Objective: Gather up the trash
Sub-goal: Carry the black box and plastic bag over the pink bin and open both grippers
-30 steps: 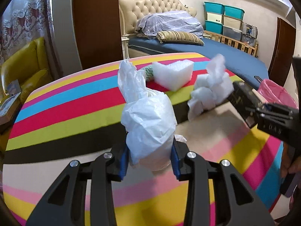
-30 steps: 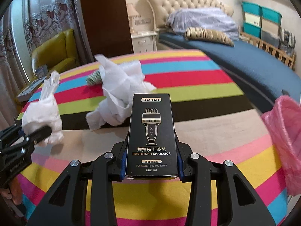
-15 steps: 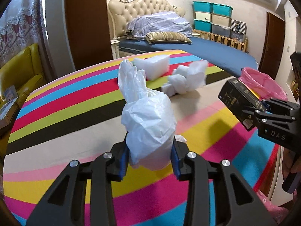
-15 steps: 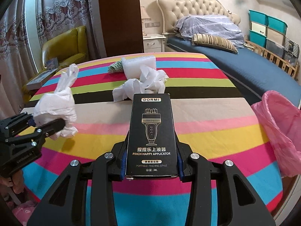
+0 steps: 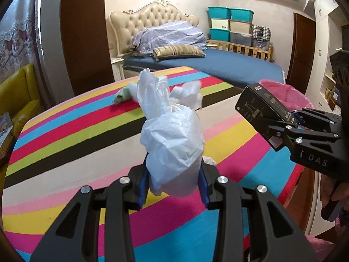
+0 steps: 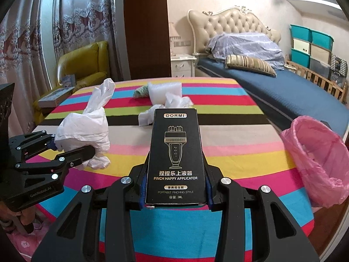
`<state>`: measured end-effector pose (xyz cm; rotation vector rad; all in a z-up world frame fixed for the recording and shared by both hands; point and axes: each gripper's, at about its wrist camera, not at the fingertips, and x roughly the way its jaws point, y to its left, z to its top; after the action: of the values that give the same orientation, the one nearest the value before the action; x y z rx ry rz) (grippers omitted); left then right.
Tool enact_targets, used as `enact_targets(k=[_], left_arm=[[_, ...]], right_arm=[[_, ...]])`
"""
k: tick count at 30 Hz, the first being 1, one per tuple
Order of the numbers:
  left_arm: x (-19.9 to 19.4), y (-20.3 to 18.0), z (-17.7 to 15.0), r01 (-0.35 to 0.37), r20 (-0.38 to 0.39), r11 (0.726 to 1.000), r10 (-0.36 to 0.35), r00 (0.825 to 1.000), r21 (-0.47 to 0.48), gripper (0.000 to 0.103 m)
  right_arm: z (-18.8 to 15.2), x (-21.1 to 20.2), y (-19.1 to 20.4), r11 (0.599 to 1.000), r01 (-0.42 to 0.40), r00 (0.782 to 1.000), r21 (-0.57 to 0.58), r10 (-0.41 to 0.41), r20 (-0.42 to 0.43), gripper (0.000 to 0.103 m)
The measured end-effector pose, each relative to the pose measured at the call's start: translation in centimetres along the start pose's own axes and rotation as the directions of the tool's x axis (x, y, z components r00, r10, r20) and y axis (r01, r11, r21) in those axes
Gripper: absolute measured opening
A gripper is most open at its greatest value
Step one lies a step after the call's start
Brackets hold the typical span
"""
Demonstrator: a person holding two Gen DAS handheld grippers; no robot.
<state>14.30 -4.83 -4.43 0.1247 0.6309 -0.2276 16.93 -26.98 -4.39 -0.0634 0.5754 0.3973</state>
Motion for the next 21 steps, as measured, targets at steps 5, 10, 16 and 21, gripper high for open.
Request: enact_targets(k=[5,10,16,21], left_arm=[[0.1,-1.7,1.4,0.043,0.033,0.999,-0.044,0.998,0.030,0.037],[1.2,-4.1,2.7,0.087,0.038,0.994,-0.090,0.995,0.067,0.037],[3.0,-7.5,4.5,0.161,0.031,0.980,-0.165,0.986,0.116,0.037],[4.8,-11.0,6.7,0.224,0.032,0.958,-0.234,0.972,0.181,0.037]], right_arm=[[-0.1,-1.2,-1.9,0.999,0.037,0.999,0.012,-0.037,0.038,0.038],[-0.4,-2.5,-4.4,0.996,0.079,0.995,0.045,-0.082,0.061,0.038],[-0.8,-4.0,-7.7,0.985,0.156,0.984,0.070,-0.161,0.080,0.038],[-1.1,-5.0,-11.5,0.966,0.233,0.966,0.109,-0.243,0.086,0.038]])
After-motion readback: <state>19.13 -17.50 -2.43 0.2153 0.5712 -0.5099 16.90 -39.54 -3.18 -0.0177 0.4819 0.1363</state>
